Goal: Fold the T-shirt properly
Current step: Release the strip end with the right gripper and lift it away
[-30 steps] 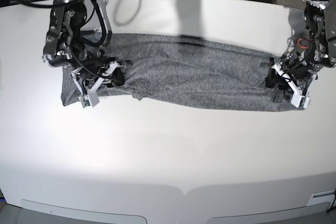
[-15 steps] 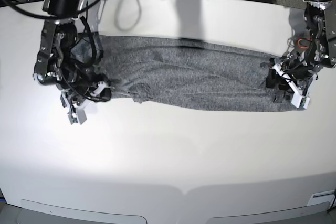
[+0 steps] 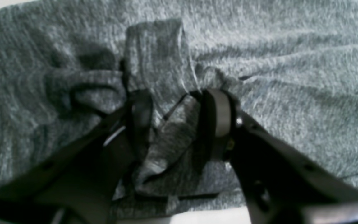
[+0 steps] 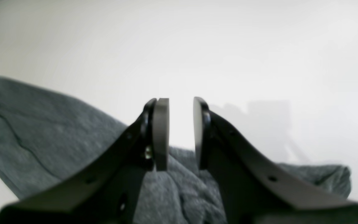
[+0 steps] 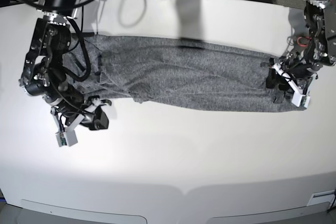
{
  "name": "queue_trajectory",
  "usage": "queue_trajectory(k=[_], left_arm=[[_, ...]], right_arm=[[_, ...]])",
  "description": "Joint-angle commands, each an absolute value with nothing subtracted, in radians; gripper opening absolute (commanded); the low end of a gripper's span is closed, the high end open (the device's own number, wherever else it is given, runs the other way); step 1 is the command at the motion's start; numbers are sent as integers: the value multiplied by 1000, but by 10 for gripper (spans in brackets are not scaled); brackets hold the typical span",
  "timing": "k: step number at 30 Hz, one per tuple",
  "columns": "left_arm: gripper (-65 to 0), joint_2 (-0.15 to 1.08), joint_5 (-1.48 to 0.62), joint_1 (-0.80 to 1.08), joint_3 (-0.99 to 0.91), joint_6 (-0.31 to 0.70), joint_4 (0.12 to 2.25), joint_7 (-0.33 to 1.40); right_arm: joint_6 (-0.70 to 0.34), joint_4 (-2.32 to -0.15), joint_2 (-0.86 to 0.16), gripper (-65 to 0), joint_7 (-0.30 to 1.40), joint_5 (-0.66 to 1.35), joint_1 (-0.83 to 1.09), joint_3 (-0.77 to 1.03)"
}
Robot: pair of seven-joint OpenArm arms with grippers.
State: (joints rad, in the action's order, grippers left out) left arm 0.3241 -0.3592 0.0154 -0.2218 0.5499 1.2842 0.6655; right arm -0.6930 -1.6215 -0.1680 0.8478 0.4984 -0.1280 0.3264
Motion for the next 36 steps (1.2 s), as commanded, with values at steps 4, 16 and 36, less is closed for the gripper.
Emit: queue_trajectory(k=[4, 16, 36], left_arm=[[-379, 336, -326, 14, -222, 528, 1282, 645], [-379, 336, -324, 7, -222, 527, 1301, 603], [-257, 336, -315, -52, -222, 528, 1617, 710]], right_arm=[[-698, -1667, -175, -509, 839, 535, -147, 327], [-698, -1667, -175, -509, 854, 535, -147, 327], [-698, -1667, -175, -509, 878, 535, -147, 327]])
